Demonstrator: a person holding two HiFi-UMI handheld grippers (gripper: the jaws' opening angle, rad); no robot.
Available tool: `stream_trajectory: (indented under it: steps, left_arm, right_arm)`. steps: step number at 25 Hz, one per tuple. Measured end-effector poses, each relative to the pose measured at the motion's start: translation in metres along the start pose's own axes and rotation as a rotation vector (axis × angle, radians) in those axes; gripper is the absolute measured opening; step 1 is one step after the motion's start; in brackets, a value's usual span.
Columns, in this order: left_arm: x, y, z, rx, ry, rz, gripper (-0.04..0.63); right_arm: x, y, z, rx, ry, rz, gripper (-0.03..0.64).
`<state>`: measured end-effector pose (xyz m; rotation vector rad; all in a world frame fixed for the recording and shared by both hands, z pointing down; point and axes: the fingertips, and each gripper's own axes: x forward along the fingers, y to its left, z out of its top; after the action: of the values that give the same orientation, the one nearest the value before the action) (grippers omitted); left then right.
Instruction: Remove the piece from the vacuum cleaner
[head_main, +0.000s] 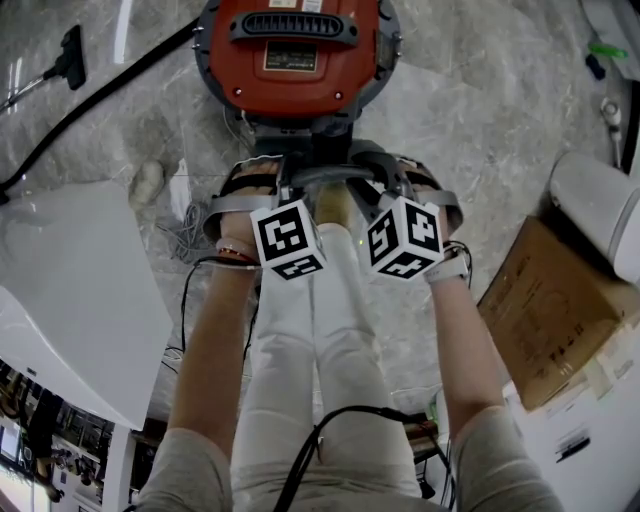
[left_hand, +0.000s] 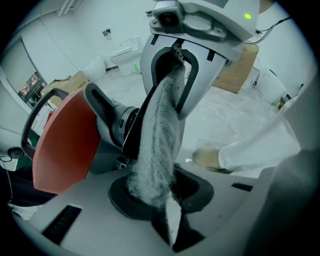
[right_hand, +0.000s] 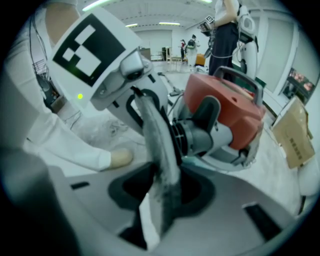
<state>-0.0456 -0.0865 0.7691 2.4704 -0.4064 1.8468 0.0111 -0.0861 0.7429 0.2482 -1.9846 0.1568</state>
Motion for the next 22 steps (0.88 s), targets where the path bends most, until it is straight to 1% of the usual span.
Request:
stream_trajectory:
  steps: [4, 9, 19, 22]
  left_arm:
    - [-0.002, 0.000, -0.001, -0.006, 0.001, 0.011, 0.086]
    - [-0.002, -0.005, -0.003, -0.047, -0.007, 0.005, 0.063]
    - [-0.006, -0.009, -0.003, -0.037, -0.010, 0.010, 0.048]
    - [-0.007, -0.008, -0.005, -0.044, -0.006, 0.014, 0.048]
  right_arm:
    - [-0.003, 0.000, 0.000, 0.003, -0.005, -0.035, 0.107]
    - [-0.006, 0.003, -0.002, 0.005, -0.013, -0.063, 0.060]
    - [-0.010, 0.007, -0.001, 0.009, -0.003, -0.069, 0.051]
    - [-0.010, 0.010, -0.001, 0.008, -0.005, -0.065, 0.049]
